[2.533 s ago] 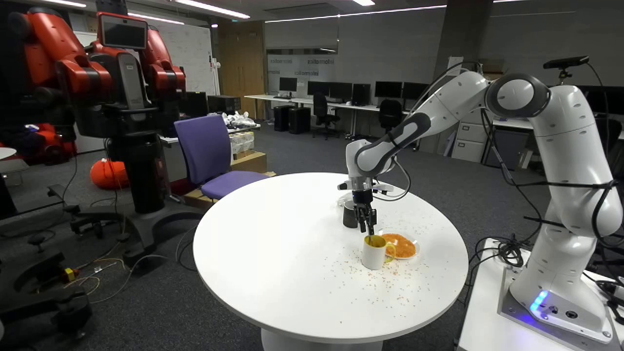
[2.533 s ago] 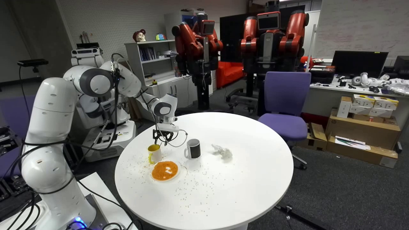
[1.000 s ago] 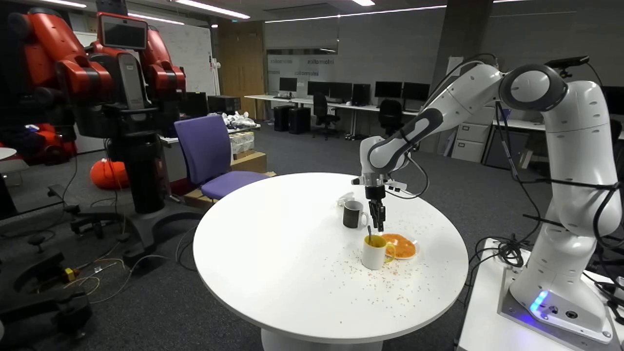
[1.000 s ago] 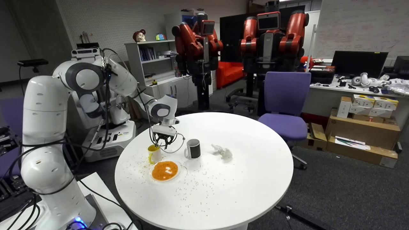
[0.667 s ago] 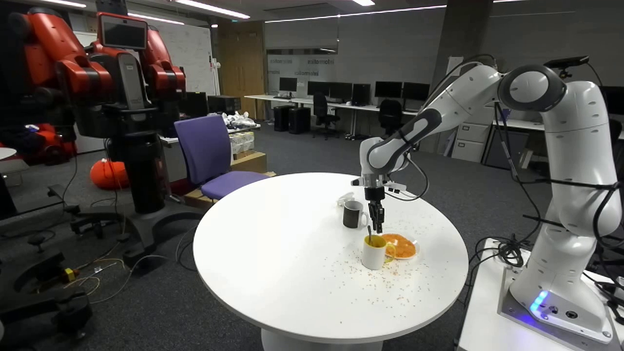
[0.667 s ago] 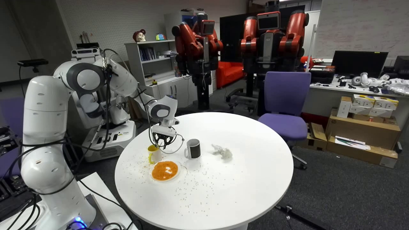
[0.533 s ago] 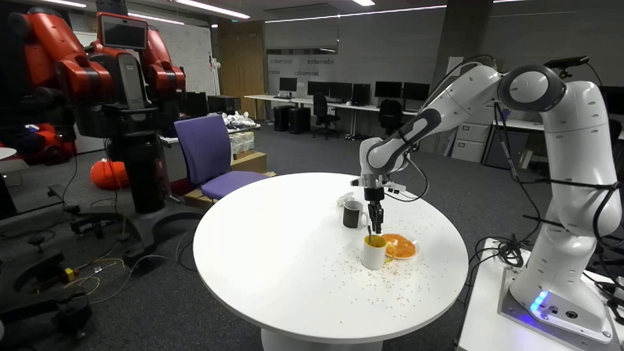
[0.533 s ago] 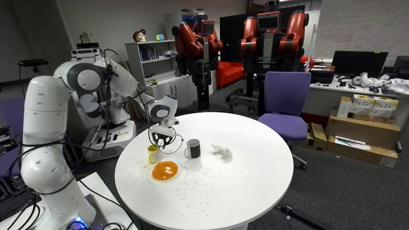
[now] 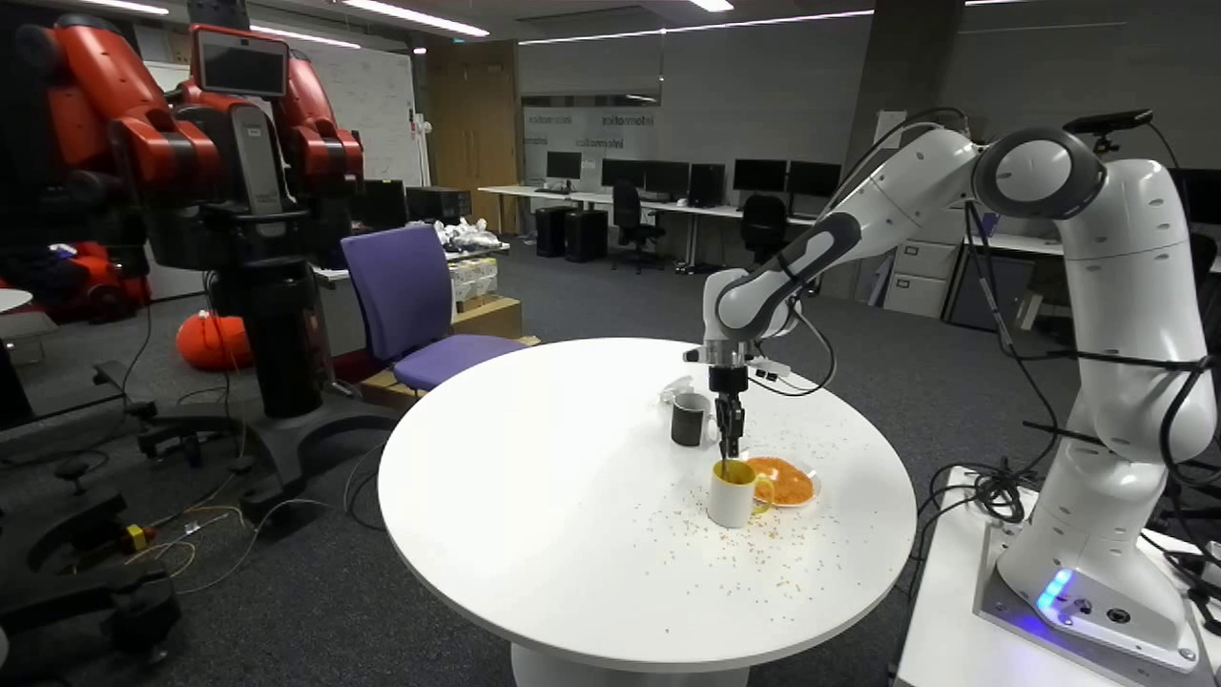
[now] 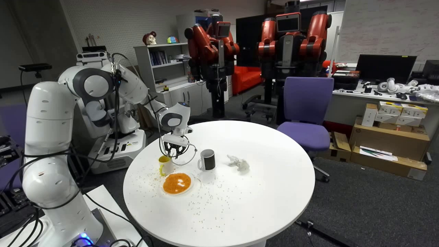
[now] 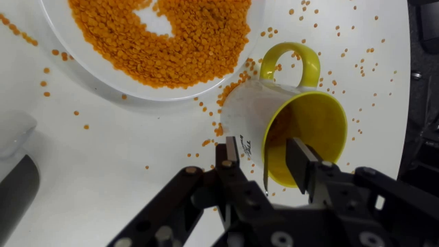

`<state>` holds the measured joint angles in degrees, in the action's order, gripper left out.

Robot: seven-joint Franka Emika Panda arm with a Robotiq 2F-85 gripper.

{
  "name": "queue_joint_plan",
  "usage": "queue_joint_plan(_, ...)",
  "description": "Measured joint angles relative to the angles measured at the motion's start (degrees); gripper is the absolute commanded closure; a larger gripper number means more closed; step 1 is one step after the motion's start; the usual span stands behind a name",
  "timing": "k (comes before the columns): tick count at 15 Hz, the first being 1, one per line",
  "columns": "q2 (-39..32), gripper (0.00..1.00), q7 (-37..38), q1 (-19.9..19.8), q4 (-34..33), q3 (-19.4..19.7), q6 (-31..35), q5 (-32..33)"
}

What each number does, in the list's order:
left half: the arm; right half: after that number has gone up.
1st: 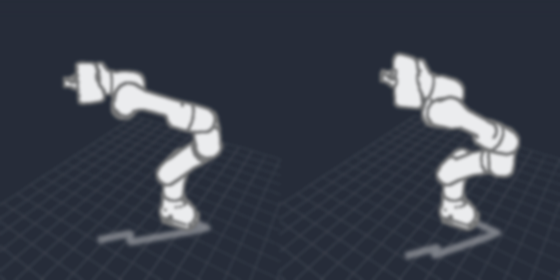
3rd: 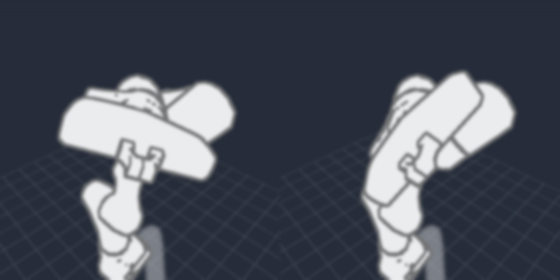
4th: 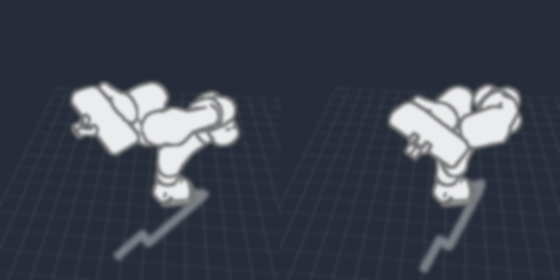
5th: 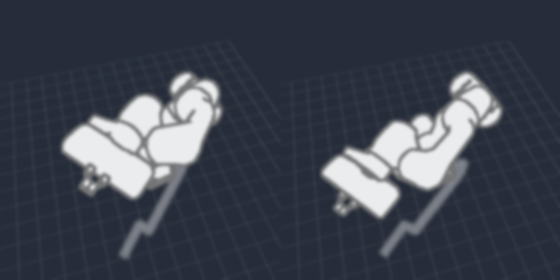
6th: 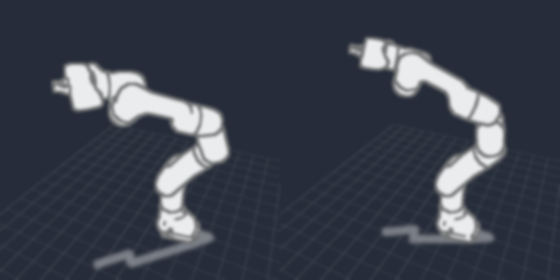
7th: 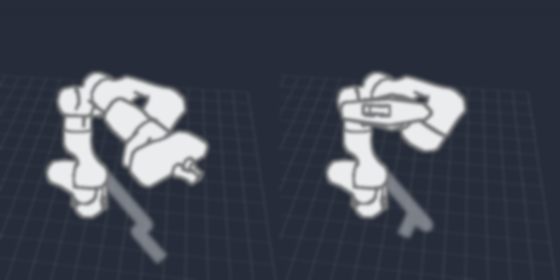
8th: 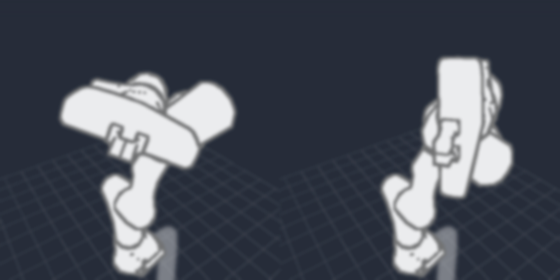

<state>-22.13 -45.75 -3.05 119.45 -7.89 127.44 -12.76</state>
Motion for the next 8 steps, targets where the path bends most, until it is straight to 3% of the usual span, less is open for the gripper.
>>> queue_joint_plan(8,-2.58,0.61,-0.09,0.00,-2.10,-0.84,1.29,-0.46)
